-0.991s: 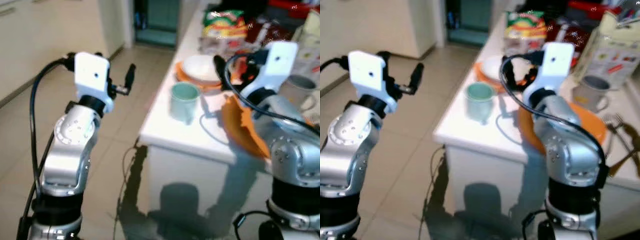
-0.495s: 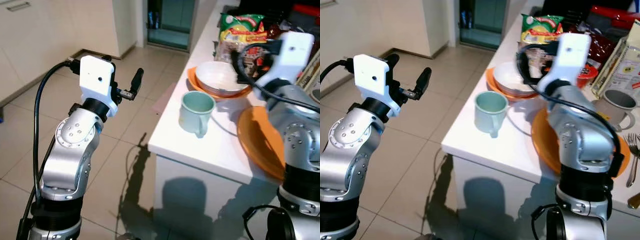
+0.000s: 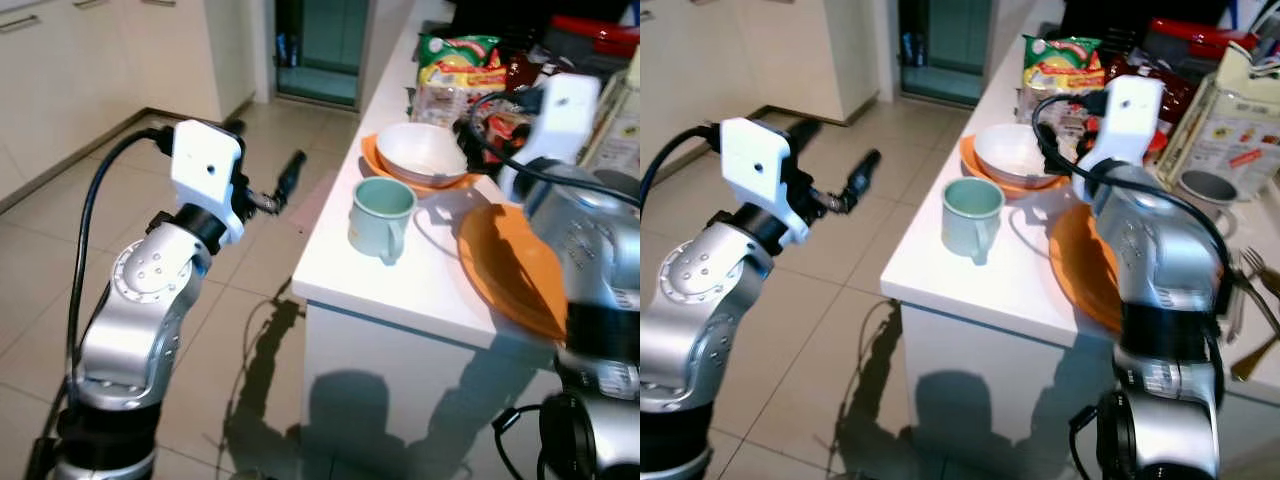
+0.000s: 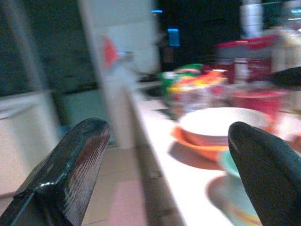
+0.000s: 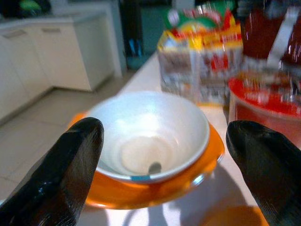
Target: Setting the table
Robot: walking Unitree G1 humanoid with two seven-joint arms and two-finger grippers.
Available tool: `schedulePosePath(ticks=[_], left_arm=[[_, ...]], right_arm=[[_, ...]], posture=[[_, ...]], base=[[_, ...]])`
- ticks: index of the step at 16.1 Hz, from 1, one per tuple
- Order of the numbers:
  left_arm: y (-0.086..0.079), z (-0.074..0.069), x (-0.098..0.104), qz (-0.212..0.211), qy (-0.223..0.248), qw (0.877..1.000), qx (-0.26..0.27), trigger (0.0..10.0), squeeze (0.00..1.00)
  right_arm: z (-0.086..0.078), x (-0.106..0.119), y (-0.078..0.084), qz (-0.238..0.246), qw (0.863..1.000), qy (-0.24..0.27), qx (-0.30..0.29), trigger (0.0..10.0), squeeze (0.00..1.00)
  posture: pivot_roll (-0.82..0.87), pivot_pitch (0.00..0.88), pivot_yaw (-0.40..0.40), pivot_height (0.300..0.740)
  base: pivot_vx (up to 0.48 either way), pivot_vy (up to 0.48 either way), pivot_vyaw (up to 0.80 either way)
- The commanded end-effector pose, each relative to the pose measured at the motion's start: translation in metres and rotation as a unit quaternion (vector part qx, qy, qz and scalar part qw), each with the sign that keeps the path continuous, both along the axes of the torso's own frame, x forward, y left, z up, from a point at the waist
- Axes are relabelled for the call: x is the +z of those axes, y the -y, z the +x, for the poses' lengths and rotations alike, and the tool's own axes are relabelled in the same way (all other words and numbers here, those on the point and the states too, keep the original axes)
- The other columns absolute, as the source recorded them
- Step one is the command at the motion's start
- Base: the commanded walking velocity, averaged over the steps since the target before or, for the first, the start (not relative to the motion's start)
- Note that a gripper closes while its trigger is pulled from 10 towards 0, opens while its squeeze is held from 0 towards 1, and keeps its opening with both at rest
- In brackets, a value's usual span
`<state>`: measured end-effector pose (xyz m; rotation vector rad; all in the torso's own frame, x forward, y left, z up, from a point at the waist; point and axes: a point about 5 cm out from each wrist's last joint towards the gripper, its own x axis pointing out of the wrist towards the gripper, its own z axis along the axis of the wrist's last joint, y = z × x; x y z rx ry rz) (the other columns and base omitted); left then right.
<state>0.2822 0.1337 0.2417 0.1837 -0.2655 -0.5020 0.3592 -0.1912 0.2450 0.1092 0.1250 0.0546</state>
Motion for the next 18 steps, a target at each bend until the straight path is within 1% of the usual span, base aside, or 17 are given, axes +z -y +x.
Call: schedulePosePath(ticks=[1,2,3,4,7,9,10,15,17,18], left_arm=[[0.009,-0.008,0.001,0.009,-0.006,0.998,-0.057,10.0,0.00],[0.010,-0.009,0.000,0.013,-0.008,0.998,-0.069,10.0,0.00],[0.010,-0.013,0.001,0.017,-0.011,0.997,-0.080,10.0,0.00],[0.009,-0.014,0.002,0.019,-0.010,0.997,-0.081,10.0,0.00],[0.009,-0.019,0.004,0.022,-0.014,0.995,-0.092,10.0,0.00],[0.012,-0.022,0.004,0.025,-0.020,0.993,-0.111,10.0,0.00],[0.014,-0.023,0.004,0.028,-0.022,0.992,-0.120,10.0,0.00],[0.014,-0.025,0.006,0.030,-0.026,0.992,-0.123,10.0,0.00],[0.014,-0.025,0.006,0.031,-0.027,0.992,-0.123,10.0,0.00],[0.014,-0.025,0.007,0.032,-0.026,0.991,-0.124,10.0,0.00]], right_arm=[[0.009,-0.004,0.006,-0.006,1.000,-0.011,-0.009,10.0,1.00],[0.013,-0.005,0.006,0.000,1.000,-0.015,-0.010,10.0,1.00],[0.027,-0.005,0.006,0.008,1.000,-0.025,-0.006,10.0,0.00],[0.037,-0.003,0.006,0.012,1.000,-0.026,0.000,10.0,0.00],[0.047,0.000,0.011,0.019,0.999,-0.030,-0.009,10.0,0.00],[0.050,-0.004,0.010,0.029,0.999,-0.044,-0.004,10.0,0.00],[0.052,-0.007,0.010,0.025,0.998,-0.055,0.001,10.0,0.00],[0.056,-0.014,0.007,0.029,0.996,-0.081,0.014,10.0,0.00],[0.057,-0.017,0.006,0.040,0.995,-0.089,0.016,10.0,0.00],[0.057,-0.018,0.005,0.057,0.994,-0.092,0.015,10.0,0.00]], posture=[[0.02,0.018,-0.038,0.740],[0.02,0.021,-0.038,0.740],[0.03,0.027,-0.045,0.740],[0.04,0.031,-0.051,0.740],[0.04,0.041,-0.058,0.740],[0.04,0.044,-0.057,0.740],[0.04,0.048,-0.056,0.740],[0.04,0.053,-0.055,0.740],[0.05,0.053,-0.053,0.740],[0.05,0.053,-0.053,0.740]], base=[[0.000,0.000,0.00],[0.000,0.000,0.00],[0.000,0.000,0.00],[0.000,0.000,0.00],[0.000,0.000,0.00],[0.000,0.000,0.00],[0.000,0.000,0.00],[0.000,0.000,0.00],[0.000,0.000,0.00],[0.000,0.000,0.00]])
